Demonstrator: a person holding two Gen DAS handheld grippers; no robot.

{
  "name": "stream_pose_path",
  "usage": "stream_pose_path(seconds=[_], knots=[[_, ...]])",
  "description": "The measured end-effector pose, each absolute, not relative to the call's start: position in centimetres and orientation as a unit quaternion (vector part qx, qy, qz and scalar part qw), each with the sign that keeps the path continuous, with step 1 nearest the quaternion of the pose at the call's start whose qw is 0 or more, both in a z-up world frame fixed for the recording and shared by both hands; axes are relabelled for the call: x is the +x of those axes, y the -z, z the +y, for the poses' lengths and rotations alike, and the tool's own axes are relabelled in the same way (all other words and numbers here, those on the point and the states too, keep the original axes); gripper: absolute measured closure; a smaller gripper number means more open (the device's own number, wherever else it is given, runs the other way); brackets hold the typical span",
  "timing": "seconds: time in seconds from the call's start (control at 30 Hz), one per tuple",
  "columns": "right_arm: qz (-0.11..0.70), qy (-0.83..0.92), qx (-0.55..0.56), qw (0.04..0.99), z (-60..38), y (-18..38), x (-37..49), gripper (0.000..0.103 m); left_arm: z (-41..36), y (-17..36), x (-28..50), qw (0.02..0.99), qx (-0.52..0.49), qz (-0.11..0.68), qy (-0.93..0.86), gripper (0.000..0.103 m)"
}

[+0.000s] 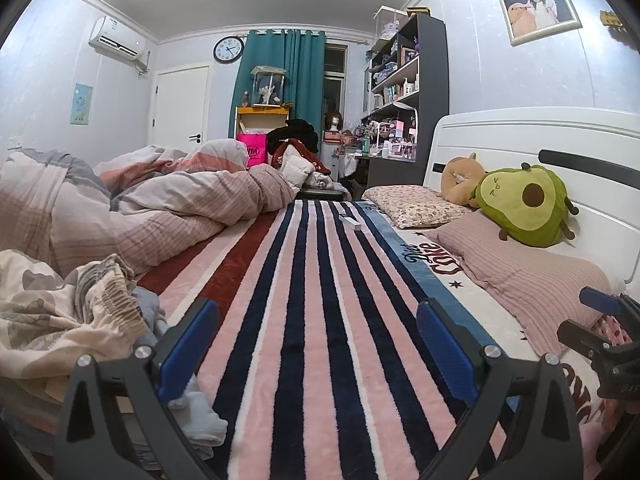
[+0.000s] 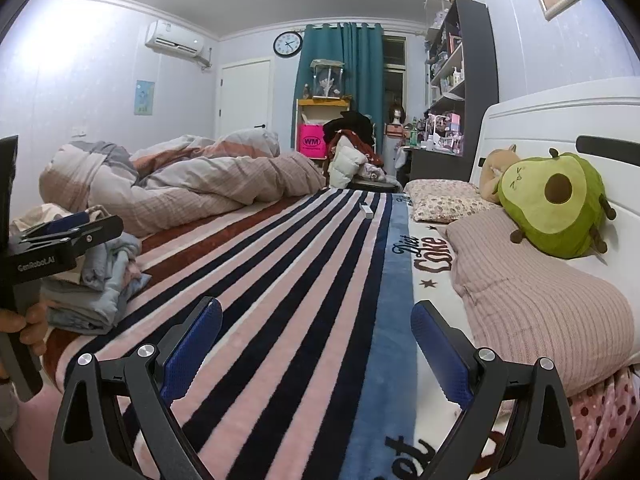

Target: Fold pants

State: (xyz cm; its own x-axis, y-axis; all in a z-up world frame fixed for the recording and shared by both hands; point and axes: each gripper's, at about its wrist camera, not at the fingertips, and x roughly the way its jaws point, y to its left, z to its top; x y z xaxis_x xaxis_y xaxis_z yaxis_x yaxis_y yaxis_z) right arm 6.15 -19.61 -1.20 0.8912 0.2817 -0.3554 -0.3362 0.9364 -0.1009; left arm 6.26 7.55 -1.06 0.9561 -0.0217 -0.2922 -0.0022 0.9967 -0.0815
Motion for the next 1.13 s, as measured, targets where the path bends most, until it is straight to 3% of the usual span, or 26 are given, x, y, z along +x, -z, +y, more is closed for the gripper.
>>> stream_pose_path(seconds=[1.13], knots=[[0.171, -0.159, -0.078, 0.969, -19.54, 1.17, 6.18, 0.009, 7.20, 1.21, 6.41, 0.988, -0.037, 0.150, 0.009, 0.005]])
